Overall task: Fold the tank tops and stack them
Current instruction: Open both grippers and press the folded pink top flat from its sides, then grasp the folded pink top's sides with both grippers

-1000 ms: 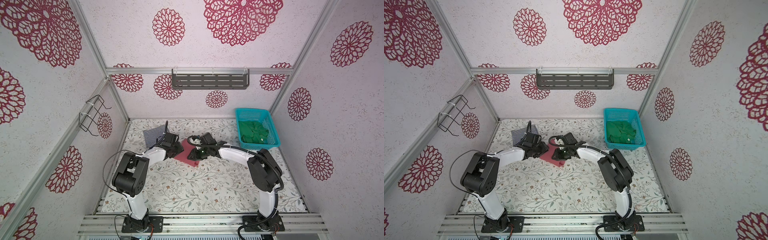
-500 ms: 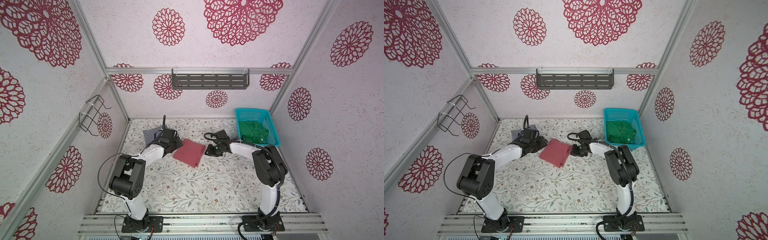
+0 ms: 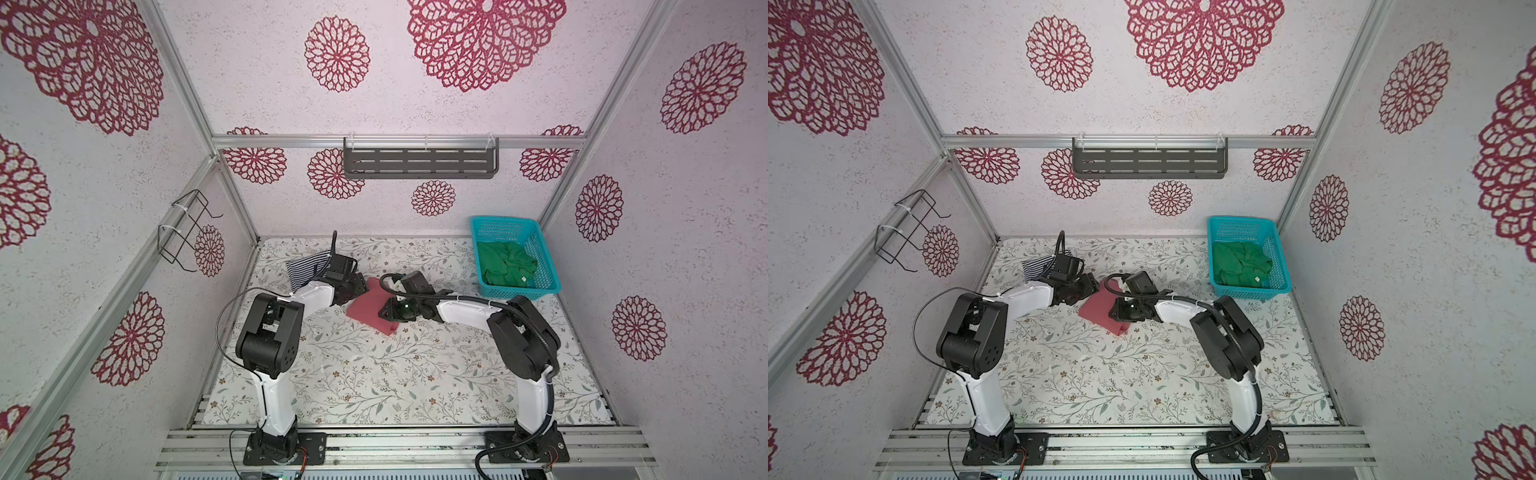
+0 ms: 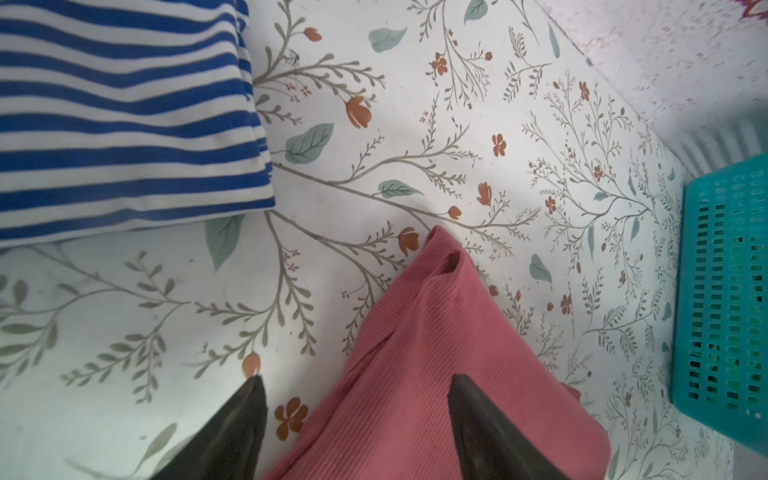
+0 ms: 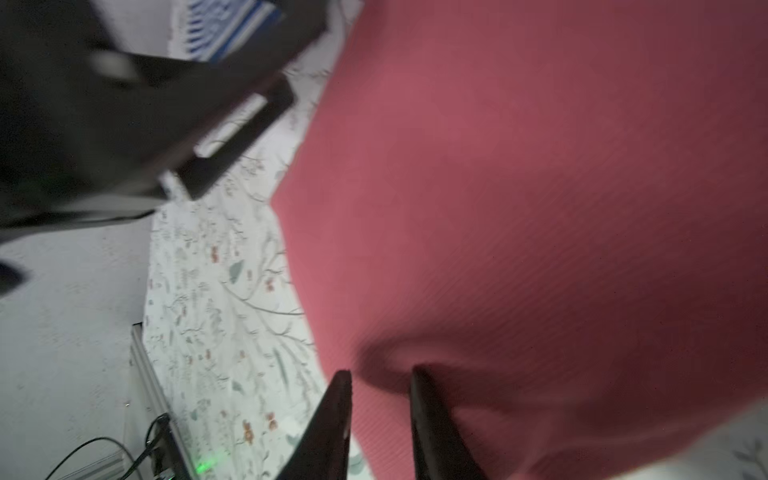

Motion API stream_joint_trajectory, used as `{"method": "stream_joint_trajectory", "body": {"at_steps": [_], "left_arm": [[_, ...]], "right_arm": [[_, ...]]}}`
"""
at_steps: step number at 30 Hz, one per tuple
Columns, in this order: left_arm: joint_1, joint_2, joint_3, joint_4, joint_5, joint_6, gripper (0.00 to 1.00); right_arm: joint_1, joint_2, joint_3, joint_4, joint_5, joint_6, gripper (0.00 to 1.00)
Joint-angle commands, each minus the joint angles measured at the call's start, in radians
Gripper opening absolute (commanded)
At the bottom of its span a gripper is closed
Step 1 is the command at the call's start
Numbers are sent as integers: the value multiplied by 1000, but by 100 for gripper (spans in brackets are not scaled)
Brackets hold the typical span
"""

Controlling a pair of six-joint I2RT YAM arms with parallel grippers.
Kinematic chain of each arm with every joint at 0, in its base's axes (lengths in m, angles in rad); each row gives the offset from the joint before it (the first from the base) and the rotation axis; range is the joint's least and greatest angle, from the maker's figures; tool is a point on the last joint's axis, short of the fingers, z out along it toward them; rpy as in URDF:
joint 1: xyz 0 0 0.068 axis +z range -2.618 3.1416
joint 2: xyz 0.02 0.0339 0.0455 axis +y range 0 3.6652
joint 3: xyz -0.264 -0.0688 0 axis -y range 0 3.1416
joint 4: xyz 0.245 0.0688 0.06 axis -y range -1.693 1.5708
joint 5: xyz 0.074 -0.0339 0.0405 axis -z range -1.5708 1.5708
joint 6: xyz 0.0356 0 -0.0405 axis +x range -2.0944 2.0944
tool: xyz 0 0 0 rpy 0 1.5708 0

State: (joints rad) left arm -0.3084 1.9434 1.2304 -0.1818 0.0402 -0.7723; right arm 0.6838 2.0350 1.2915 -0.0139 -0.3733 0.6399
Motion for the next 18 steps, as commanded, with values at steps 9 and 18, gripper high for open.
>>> {"method": "stream_joint_trajectory", "body": {"at_steps": [9,18], "left_arm": [[5,-202,-183,86,90,12,90],[8,-170,-170,95,211,3,100]], "right_arm": [[-177,-98,-31,-253,127,-200,26],[-274,-232,4,-366,45,-351,65]]}}
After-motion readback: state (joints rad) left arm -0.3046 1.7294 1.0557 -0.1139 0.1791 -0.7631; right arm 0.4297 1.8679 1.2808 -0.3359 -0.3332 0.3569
